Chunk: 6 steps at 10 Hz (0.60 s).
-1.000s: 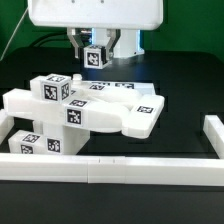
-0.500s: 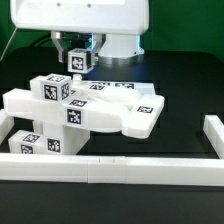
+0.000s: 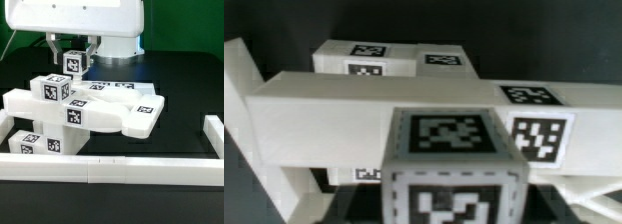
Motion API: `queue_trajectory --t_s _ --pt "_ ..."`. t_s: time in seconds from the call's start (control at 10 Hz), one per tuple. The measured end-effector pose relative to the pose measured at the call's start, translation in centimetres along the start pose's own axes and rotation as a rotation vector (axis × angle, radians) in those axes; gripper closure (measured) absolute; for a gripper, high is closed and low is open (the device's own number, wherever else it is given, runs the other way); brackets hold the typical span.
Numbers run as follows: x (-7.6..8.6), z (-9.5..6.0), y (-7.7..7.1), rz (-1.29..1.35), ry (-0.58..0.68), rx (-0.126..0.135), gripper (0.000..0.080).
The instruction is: Assemble chair
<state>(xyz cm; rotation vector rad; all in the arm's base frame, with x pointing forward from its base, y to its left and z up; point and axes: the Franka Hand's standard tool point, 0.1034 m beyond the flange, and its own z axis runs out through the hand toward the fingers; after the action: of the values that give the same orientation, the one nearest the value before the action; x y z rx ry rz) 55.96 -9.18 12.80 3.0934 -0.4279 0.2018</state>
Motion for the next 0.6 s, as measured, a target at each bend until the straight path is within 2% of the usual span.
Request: queue_trajectory --t_s 0.6 --pt "0.15 0.15 0.25 0.006 0.0 -0.003 0.0514"
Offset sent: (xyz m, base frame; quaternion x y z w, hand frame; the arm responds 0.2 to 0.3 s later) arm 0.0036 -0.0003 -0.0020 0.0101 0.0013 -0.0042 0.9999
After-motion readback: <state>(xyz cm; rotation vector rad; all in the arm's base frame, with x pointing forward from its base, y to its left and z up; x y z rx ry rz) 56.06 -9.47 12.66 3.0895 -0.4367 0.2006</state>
